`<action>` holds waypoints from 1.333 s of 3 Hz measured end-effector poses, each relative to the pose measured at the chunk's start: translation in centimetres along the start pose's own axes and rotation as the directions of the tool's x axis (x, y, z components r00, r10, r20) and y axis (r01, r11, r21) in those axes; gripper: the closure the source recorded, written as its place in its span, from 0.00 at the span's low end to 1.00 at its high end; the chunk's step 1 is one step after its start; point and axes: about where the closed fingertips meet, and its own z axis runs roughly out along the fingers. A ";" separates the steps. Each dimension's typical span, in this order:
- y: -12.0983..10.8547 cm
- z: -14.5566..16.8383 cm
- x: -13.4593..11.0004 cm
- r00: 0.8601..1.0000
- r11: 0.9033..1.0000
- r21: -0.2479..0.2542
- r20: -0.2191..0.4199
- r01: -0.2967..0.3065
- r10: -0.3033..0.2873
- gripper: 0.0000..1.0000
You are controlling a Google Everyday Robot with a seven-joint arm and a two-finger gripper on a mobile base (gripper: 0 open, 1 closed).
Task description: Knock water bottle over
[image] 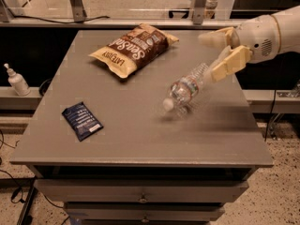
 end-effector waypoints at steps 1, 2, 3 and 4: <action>0.7 0.2 -0.3 1.000 1.000 -0.011 -0.001 0.006 -0.006 0.00; 0.3 -0.9 0.0 1.000 1.000 0.027 -0.011 0.005 -0.004 0.00; -1.4 -5.1 1.2 0.999 0.989 0.147 -0.031 -0.001 0.006 0.00; -3.2 -10.4 2.5 0.998 0.962 0.273 -0.067 0.001 0.018 0.00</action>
Offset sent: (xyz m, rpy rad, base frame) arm -0.0036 -0.0312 0.0046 -0.0353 -0.0274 -0.0760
